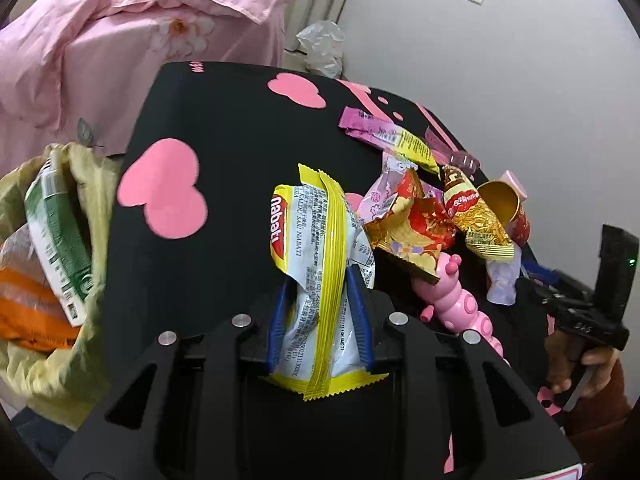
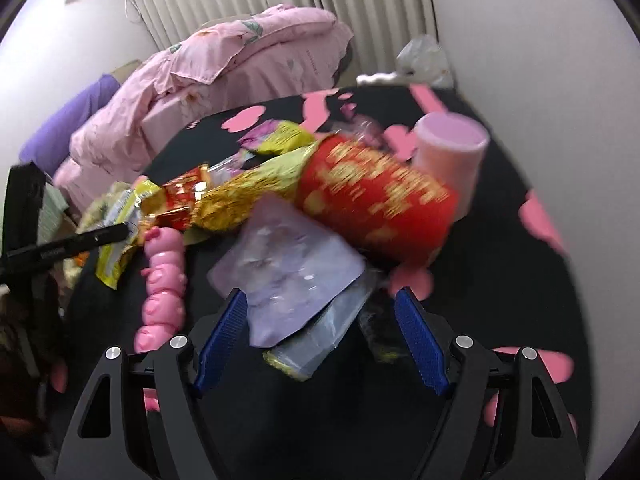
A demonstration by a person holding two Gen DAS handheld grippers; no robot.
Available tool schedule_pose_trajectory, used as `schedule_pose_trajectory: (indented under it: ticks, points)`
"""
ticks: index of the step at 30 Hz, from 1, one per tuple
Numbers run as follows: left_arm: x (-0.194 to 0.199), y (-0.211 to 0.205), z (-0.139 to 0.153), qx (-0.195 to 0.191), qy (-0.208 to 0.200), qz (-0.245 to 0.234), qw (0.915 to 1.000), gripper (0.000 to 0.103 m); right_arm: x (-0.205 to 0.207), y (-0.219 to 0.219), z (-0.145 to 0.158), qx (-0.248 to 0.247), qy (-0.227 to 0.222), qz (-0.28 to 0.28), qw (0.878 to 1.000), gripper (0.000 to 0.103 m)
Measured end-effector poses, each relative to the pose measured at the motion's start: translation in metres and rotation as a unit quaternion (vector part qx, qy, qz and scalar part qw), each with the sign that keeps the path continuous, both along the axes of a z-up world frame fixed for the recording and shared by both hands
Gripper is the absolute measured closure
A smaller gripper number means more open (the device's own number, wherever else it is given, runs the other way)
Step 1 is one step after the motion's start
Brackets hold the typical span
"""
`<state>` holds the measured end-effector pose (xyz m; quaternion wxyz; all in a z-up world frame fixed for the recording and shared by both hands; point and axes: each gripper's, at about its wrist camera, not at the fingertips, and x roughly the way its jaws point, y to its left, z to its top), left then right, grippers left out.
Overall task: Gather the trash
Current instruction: 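Grasp the yellow Nabati wrapper with the left tool while the right tool reaches the pile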
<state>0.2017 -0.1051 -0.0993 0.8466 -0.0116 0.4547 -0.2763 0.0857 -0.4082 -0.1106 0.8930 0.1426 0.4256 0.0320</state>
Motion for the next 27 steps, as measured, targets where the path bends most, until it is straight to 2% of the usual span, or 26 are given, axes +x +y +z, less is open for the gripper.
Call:
schedule_pose_trajectory:
  ticks: [1,3,5,8,10,13,17,19,23,27]
  points:
    - [-0.002,0.005,0.003,-0.005,-0.001,0.008,1.0,0.076,0.003,0.004,0.0,-0.004,0.001,0.004,1.0,0.049]
    - [-0.005,0.011,0.008,-0.009,-0.004,0.015,0.9998,0.076,0.004,0.009,0.002,-0.004,-0.004,0.012,1.0,0.054]
    - [-0.008,0.019,0.013,-0.013,-0.01,0.027,0.9995,0.076,0.003,0.015,0.006,-0.004,-0.008,0.027,1.0,0.072]
    - [-0.011,0.029,0.016,-0.02,-0.009,0.039,0.999,0.075,-0.002,0.028,0.015,-0.013,-0.013,0.067,0.998,0.084]
    - [-0.014,0.032,0.017,-0.024,-0.006,0.04,0.9989,0.075,-0.007,0.033,0.018,-0.013,-0.015,0.085,0.996,0.087]
    - [-0.019,0.031,0.018,-0.025,-0.009,0.031,0.9992,0.075,-0.018,0.04,0.027,-0.024,-0.021,0.1,0.994,0.087]
    - [-0.025,0.029,0.025,-0.031,-0.021,0.02,0.9991,0.073,-0.029,0.034,0.039,-0.037,-0.044,0.079,0.995,0.087]
    - [-0.027,0.029,0.029,-0.034,-0.03,0.023,0.9987,0.072,-0.03,0.035,0.04,-0.042,-0.041,0.083,0.995,0.086]
    - [-0.027,0.028,0.025,-0.04,-0.017,0.024,0.9988,0.07,-0.028,0.04,0.03,-0.012,-0.028,0.107,0.994,0.063]
    - [-0.035,0.019,0.016,-0.032,-0.008,-0.001,0.9995,0.069,-0.025,0.053,0.02,-0.011,-0.014,0.121,0.992,0.062]
